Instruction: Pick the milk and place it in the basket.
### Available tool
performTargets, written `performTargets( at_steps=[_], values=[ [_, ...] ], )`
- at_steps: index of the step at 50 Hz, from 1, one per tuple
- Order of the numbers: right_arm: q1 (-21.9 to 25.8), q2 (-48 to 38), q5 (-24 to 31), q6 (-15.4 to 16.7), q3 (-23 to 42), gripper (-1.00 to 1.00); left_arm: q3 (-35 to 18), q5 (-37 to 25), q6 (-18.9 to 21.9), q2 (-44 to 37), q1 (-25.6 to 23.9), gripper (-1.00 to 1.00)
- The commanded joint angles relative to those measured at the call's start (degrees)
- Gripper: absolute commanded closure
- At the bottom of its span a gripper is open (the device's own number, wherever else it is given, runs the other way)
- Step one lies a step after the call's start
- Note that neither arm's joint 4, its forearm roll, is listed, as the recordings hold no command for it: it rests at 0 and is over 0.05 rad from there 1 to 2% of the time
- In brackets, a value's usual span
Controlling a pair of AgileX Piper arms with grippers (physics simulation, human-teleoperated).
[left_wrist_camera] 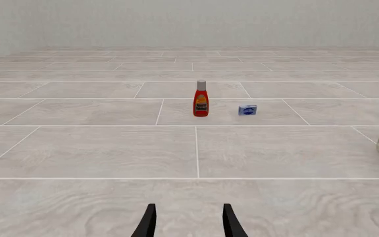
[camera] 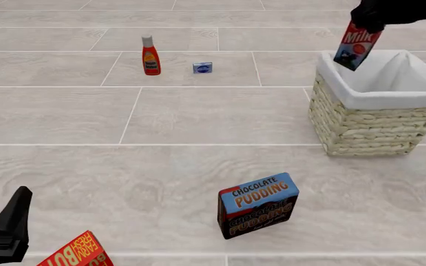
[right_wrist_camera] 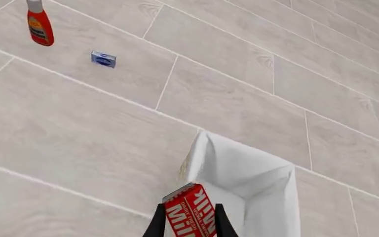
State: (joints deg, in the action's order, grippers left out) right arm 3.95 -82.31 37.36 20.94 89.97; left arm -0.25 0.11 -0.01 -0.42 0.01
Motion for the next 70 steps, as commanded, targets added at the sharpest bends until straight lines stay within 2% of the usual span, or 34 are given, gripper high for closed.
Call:
performTargets(
  at_steps=[1, 13, 17, 26, 39, 70],
  values=[
    [-4.32, -0.41, -0.80, -0.43, 1.57, 1.00, 0.00, 0.00, 0.01, -0.01, 0.00, -1.00],
    [-7.84, -3.23, -2.06, -1.21, 3.49, 1.00, 0.00, 0.00, 0.00, -0.01, -0.01, -1.00],
    [-8.54, -4.19, -2.88, -1.71, 3.79, 1.00, 0.00, 0.00, 0.00, -0.01, 0.00, -1.00],
    [-9.98, -6.77, -3.99, -0.63, 4.20, 1.00, 0.00, 0.00, 0.00, -0.01, 0.00, -1.00],
    [-11.94, -10.94, -6.36, -1.71, 4.99, 1.00, 0.00, 0.00, -0.02, 0.00, 0.01, -1.00],
    [-13.28, -19.91, -10.99, -4.55, 5.61, 1.00, 0.00, 0.00, 0.00, 0.00, -0.01, -1.00]
  ],
)
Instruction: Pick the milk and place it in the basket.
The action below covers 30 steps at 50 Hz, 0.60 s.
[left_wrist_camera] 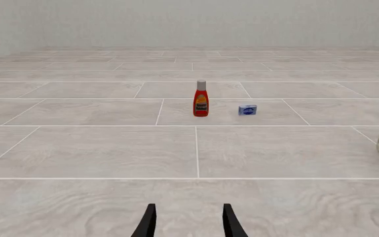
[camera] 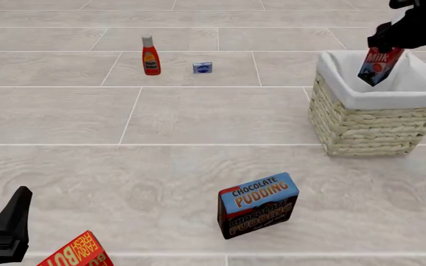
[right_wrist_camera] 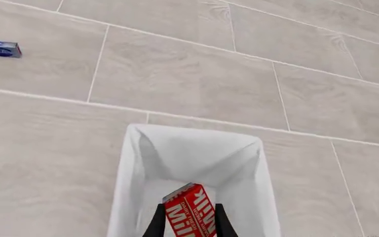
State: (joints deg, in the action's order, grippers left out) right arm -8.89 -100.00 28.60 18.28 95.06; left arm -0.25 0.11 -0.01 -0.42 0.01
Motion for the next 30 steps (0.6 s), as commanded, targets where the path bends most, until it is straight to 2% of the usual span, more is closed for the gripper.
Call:
performTargets(
  at_steps=[1, 30],
  values=[
    [-0.45, -2.22, -2.23, -1.89, 0.51, 1.00, 0.00, 0.00, 0.00, 0.00, -0.01, -1.00],
    [-0.82, -5.87, -6.05, -2.88, -2.76, 1.00, 0.00, 0.00, 0.00, 0.00, 0.00, -1.00]
  ],
)
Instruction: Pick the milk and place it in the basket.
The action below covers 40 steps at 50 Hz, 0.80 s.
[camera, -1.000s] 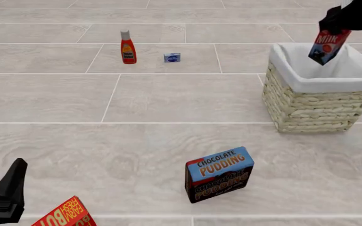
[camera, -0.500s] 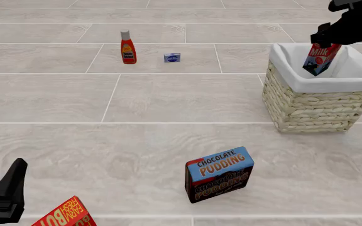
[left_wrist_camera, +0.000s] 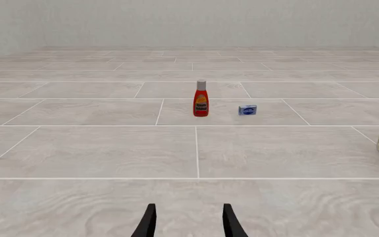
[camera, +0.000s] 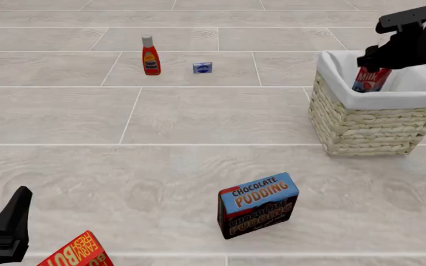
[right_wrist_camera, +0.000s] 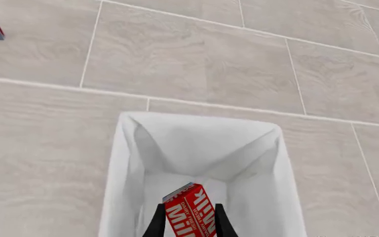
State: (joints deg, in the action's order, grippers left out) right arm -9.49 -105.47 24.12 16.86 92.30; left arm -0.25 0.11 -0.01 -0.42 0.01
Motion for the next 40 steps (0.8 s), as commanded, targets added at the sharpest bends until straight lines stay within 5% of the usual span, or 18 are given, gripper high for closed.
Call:
performTargets(
  at_steps=[1, 34, 35, 40],
  values=[
    [-0.23, -0.43, -1.73, -1.51, -0.16, 1.00, 0.00, 0.00, 0.00, 0.00, 0.01, -1.00],
    [-0.73, -3.20, -4.62, -2.05, -1.70, 1.00, 0.00, 0.00, 0.00, 0.00, 0.00, -1.00],
    [-0.66, -3.09, -4.55, -1.99, -1.81, -1.00, 0.00, 0.00, 0.00, 0.00, 0.00, -1.00],
    [-0.65, -2.66, -4.46, -2.12, -1.92, -1.00, 0.00, 0.00, 0.00, 0.00, 0.00, -1.00]
  ],
)
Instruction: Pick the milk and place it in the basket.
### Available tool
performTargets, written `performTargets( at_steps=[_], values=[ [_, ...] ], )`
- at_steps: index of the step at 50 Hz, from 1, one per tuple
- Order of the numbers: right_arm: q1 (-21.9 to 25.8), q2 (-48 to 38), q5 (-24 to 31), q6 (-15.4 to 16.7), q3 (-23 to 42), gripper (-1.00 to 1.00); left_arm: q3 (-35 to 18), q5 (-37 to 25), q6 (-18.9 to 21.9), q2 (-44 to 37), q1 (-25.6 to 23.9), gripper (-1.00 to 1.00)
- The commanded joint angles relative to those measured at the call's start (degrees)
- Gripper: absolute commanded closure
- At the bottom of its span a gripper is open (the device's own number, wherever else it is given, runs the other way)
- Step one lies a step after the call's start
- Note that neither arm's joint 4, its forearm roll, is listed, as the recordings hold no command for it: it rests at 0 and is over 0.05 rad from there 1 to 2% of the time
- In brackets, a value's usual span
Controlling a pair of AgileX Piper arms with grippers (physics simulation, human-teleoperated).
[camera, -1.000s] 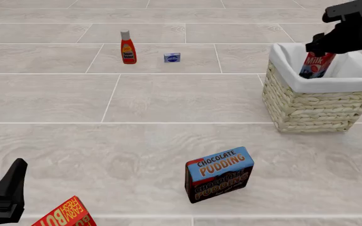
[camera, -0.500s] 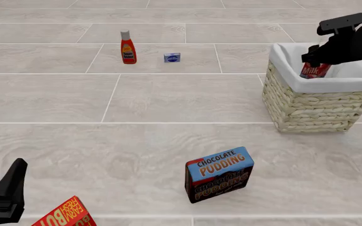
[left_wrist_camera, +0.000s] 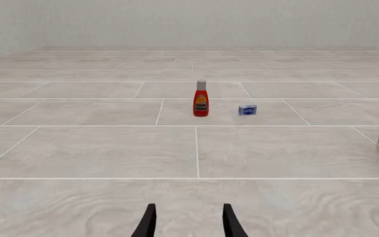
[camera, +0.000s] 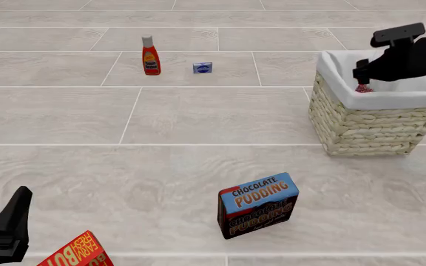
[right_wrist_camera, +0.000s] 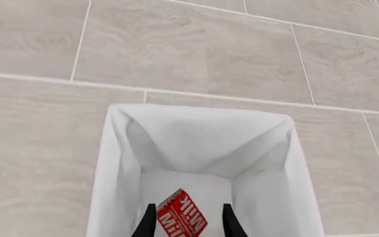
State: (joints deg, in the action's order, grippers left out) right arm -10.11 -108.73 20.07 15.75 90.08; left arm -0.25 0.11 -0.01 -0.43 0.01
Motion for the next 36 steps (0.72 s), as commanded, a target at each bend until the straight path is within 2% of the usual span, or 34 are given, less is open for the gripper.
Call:
performTargets(
  at_steps=[1, 36],
  values=[
    [-0.13, 0.66, -0.40, -0.86, 0.28, -1.00, 0.00, 0.00, 0.00, 0.01, 0.01, -1.00],
    [-0.55, 10.52, 1.28, 0.40, -3.54, -1.00, 0.00, 0.00, 0.01, 0.00, -0.01, -1.00]
  ],
)
